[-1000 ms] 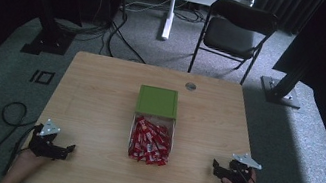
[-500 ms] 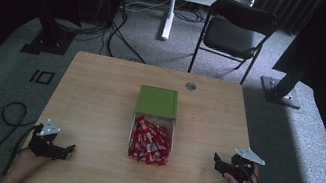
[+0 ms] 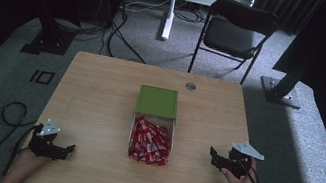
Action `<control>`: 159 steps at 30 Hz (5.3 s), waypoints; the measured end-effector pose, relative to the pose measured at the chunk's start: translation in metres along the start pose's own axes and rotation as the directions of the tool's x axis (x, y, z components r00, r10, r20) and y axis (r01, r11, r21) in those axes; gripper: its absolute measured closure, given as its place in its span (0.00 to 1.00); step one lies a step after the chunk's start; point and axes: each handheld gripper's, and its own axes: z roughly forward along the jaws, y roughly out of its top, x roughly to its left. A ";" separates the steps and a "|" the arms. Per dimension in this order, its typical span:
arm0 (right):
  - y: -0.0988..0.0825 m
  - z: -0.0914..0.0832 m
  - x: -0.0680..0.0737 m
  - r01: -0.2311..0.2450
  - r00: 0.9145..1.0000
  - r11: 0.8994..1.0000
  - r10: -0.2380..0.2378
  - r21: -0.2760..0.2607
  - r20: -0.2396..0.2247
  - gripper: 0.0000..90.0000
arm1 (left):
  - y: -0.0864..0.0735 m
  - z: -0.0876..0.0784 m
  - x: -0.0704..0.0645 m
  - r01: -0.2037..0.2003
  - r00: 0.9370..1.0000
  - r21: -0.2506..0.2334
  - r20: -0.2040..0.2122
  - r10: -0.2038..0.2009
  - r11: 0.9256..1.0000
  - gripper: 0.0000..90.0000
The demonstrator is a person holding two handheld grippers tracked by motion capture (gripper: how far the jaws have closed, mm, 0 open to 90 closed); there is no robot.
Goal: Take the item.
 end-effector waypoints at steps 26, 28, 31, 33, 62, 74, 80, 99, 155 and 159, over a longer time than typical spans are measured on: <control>0.046 0.003 0.058 0.081 0.985 0.994 -0.091 -0.078 -0.144 0.15 | 0.000 0.000 0.000 0.000 1.000 0.000 0.000 0.000 1.000 0.01; 0.051 0.003 0.064 0.090 0.983 0.992 -0.102 -0.085 -0.153 0.15 | 0.000 0.000 0.000 0.000 1.000 0.000 0.000 0.000 1.000 0.01; 0.057 0.003 0.072 0.103 0.978 0.990 -0.119 -0.096 -0.170 0.15 | 0.000 0.000 0.000 0.000 1.000 0.002 0.000 0.000 1.000 0.01; 0.060 0.004 0.077 0.103 0.976 0.989 -0.120 -0.101 -0.183 0.15 | 0.000 0.000 0.000 0.000 1.000 0.002 0.001 0.000 1.000 0.01; 0.071 0.030 0.155 0.196 0.913 0.974 -0.224 -0.116 -0.341 0.15 | 0.000 0.000 0.000 0.000 1.000 0.001 0.000 0.000 1.000 0.01; 0.063 0.042 0.185 0.230 0.892 0.968 -0.250 -0.098 -0.376 0.31 | 0.000 0.000 0.000 0.002 1.000 -0.002 0.002 -0.002 1.000 0.01; 0.062 0.044 0.188 0.244 0.896 0.965 -0.263 -0.099 -0.357 0.45 | 0.000 0.000 0.000 0.003 1.000 -0.002 0.002 -0.003 1.000 0.01; 0.056 0.052 0.197 0.285 0.916 0.957 -0.254 0.056 -0.311 0.74 | 0.000 0.000 0.000 0.004 1.000 -0.003 0.002 -0.004 1.000 0.01; 0.067 0.004 0.185 0.212 0.900 0.976 -0.215 -0.049 -0.379 0.91 | 0.000 0.000 0.000 0.000 1.000 0.000 0.000 0.000 1.000 0.01; 0.071 0.003 0.181 0.182 0.909 0.981 -0.196 -0.072 -0.368 0.91 | 0.000 0.000 0.000 0.000 1.000 0.001 0.001 0.000 1.000 0.01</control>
